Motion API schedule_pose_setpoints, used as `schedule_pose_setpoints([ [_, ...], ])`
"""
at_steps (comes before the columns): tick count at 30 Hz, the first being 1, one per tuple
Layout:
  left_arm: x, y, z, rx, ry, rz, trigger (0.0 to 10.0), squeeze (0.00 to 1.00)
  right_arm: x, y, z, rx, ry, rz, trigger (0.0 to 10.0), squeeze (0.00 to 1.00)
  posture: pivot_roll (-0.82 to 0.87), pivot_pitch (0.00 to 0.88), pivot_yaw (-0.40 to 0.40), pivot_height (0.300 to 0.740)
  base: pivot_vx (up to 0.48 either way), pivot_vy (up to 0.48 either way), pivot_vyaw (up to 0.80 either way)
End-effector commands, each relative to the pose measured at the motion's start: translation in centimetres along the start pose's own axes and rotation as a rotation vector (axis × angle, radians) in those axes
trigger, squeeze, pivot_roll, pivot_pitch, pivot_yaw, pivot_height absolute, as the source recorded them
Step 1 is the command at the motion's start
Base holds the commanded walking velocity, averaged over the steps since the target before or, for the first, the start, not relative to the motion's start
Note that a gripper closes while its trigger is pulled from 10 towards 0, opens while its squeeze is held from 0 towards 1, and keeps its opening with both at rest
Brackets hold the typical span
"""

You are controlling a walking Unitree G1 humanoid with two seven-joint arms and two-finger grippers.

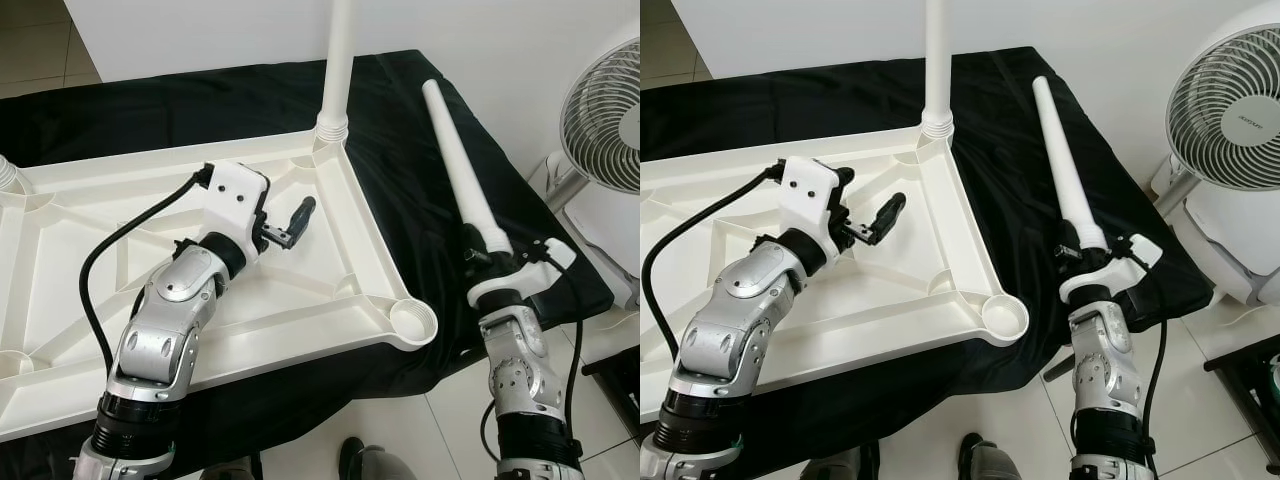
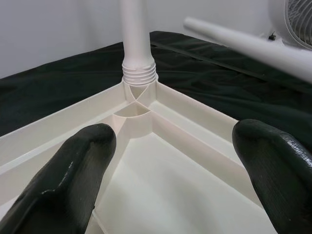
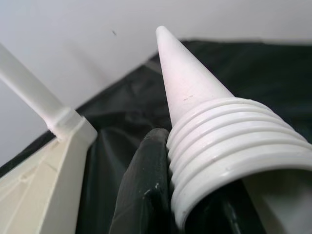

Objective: Building children table

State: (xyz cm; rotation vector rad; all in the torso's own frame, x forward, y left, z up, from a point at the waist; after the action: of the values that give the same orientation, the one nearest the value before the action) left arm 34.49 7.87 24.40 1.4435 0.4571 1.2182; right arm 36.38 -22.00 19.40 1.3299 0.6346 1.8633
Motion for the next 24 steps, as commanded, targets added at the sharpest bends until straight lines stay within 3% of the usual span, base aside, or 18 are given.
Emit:
schedule_pose_setpoints([
  [1,-0.4,0.0,0.0,-0.001,-0.027,-0.013,10.0,0.00,0.5,1.1,0.1,-0.041,0.024,-0.031,10.0,0.00,0.13,0.200,0.026,0.740,0.000,0.000,0.00],
  [4,-0.3,0.1,0.1,-0.005,-0.034,-0.024,10.0,0.00,1.7,1.8,0.6,-0.070,0.060,-0.092,10.0,0.00,0.13,0.199,0.036,0.740,0.000,0.000,0.00],
  [5,-0.3,0.1,0.2,-0.008,-0.044,-0.034,10.0,0.00,3.7,2.9,1.3,-0.117,0.116,-0.148,10.0,0.00,0.13,0.193,0.043,0.740,0.000,0.000,0.00],
  [7,-0.3,0.1,0.2,-0.008,-0.044,-0.034,10.0,0.00,3.7,2.9,1.3,-0.117,0.116,-0.148,10.0,0.00,0.13,0.193,0.043,0.740,0.000,0.000,0.00],
  [9,-0.4,0.1,0.4,-0.007,-0.060,-0.059,10.0,0.00,7.3,4.7,2.2,-0.204,0.213,-0.217,10.0,0.00,0.13,0.181,0.046,0.740,0.000,0.000,0.00],
  [11,-0.4,0.1,0.4,-0.007,-0.060,-0.059,10.0,0.00,7.3,4.7,2.2,-0.204,0.213,-0.217,10.0,0.00,0.13,0.181,0.046,0.740,0.000,0.000,0.00],
  [12,-0.4,0.1,0.5,-0.005,-0.062,-0.080,10.0,0.00,9.2,5.8,2.6,-0.252,0.262,-0.227,10.0,0.00,0.13,0.176,0.045,0.740,0.000,0.000,0.00],
  [13,-0.4,0.1,0.5,-0.005,-0.062,-0.080,10.0,0.00,9.2,5.8,2.6,-0.252,0.262,-0.227,10.0,0.00,0.13,0.176,0.045,0.740,0.000,0.000,0.00],
  [14,-0.2,0.1,0.8,-0.005,-0.062,-0.098,10.0,0.00,12.8,8.1,3.4,-0.344,0.359,-0.240,10.0,0.00,0.13,0.166,0.042,0.740,0.000,0.000,0.00],
  [17,-0.1,0.1,0.9,-0.006,-0.061,-0.098,10.0,0.00,13.8,8.9,3.6,-0.371,0.386,-0.237,10.0,0.00,0.13,0.162,0.041,0.740,0.000,0.000,0.00],
  [18,0.1,0.0,1.0,-0.003,-0.060,-0.112,10.0,0.00,16.0,10.3,3.8,-0.432,0.450,-0.249,10.0,0.00,0.13,0.153,0.038,0.740,0.000,0.000,0.00],
  [23,0.2,-0.1,1.2,0.000,-0.059,-0.132,10.0,0.00,17.7,11.2,3.7,-0.476,0.503,-0.262,10.0,0.00,0.13,0.146,0.037,0.740,0.000,0.000,0.00],
  [24,0.4,-0.1,1.2,-0.001,-0.057,-0.150,10.0,0.00,19.0,11.6,3.5,-0.496,0.545,-0.267,10.0,0.00,0.13,0.146,0.037,0.740,0.000,0.000,0.00],
])
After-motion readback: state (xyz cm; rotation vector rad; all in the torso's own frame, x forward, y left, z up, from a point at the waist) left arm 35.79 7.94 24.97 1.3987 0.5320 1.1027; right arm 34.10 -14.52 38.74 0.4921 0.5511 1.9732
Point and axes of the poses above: a point about 5 cm out from each wrist's last joint towards the gripper, its own z axis pointing out of the wrist towards the gripper, its own y axis along the axis of the wrist's last joint, x = y × z, the point moved 6 cm from there along z, pointing out of the wrist towards the gripper, and after that the axes turned 14 degrees about z, right-handed, at the moved point
